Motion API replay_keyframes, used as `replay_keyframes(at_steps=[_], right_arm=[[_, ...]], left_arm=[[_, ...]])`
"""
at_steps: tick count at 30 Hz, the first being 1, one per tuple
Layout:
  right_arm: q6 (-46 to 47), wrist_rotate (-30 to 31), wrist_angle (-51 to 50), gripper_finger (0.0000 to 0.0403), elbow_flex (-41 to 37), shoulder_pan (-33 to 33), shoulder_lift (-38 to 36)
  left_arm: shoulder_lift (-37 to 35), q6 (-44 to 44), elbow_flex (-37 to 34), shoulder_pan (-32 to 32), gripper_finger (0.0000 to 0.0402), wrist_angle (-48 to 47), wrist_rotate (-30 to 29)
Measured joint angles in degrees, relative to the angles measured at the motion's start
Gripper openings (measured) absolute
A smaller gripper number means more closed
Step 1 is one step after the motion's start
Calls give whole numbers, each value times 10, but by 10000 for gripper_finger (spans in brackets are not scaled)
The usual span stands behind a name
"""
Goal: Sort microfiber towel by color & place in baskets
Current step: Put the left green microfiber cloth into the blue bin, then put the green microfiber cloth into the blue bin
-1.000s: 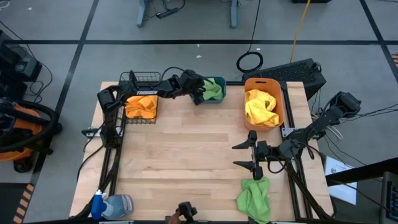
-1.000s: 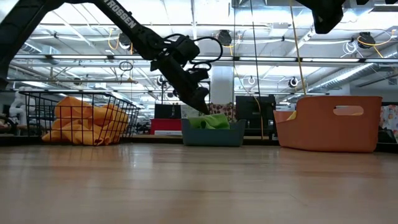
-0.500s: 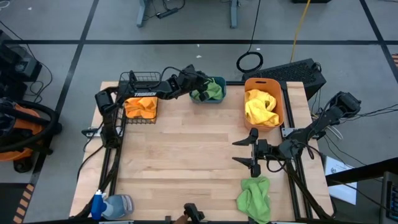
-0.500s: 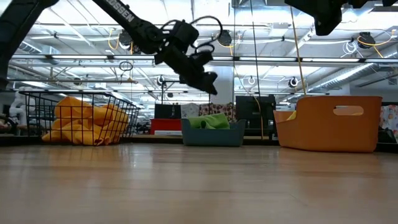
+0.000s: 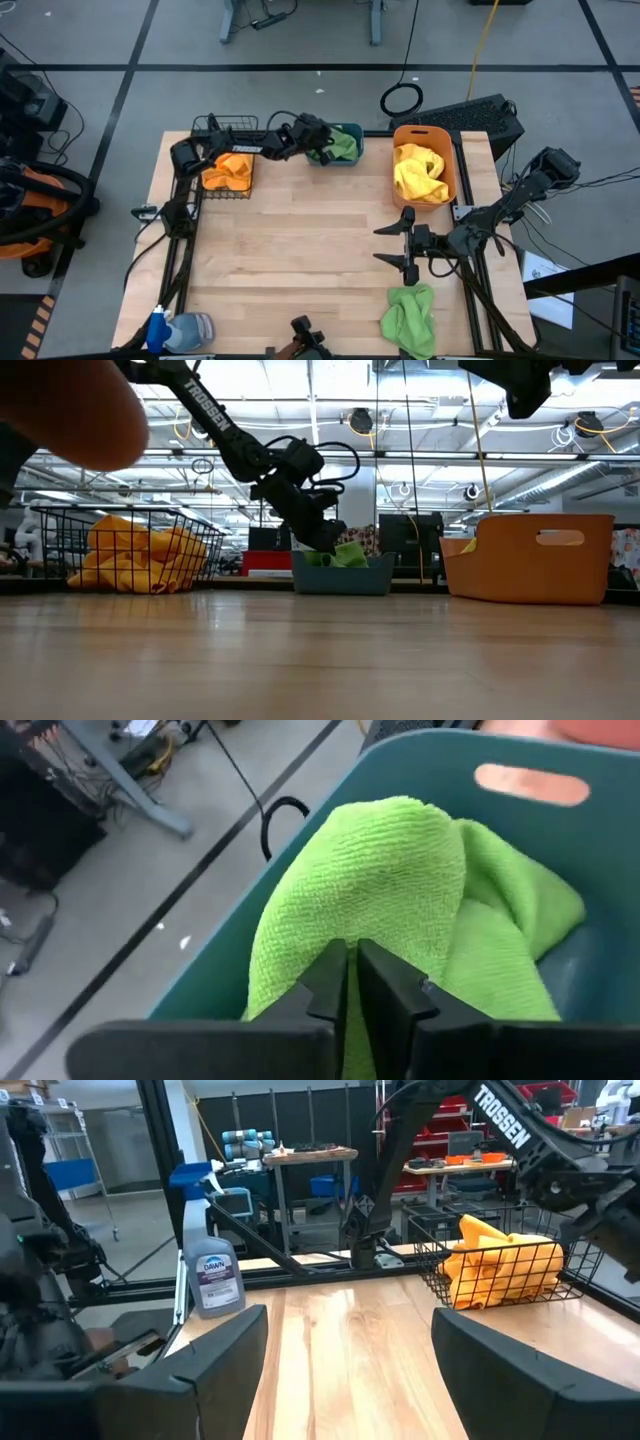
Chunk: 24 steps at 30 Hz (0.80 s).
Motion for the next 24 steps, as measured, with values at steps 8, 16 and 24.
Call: replay_keyframes(at_steps=[8, 16, 24], right_arm=[[12, 0, -11, 274, 0, 0, 0], [12, 0, -15, 274, 0, 0, 0], [17, 0, -12, 274, 0, 0, 0]], left_arm=[[-11, -9, 0, 1, 38, -23, 11], [-44, -31, 0, -17, 38, -73, -53], [-33, -43, 0, 8, 38, -163, -43]])
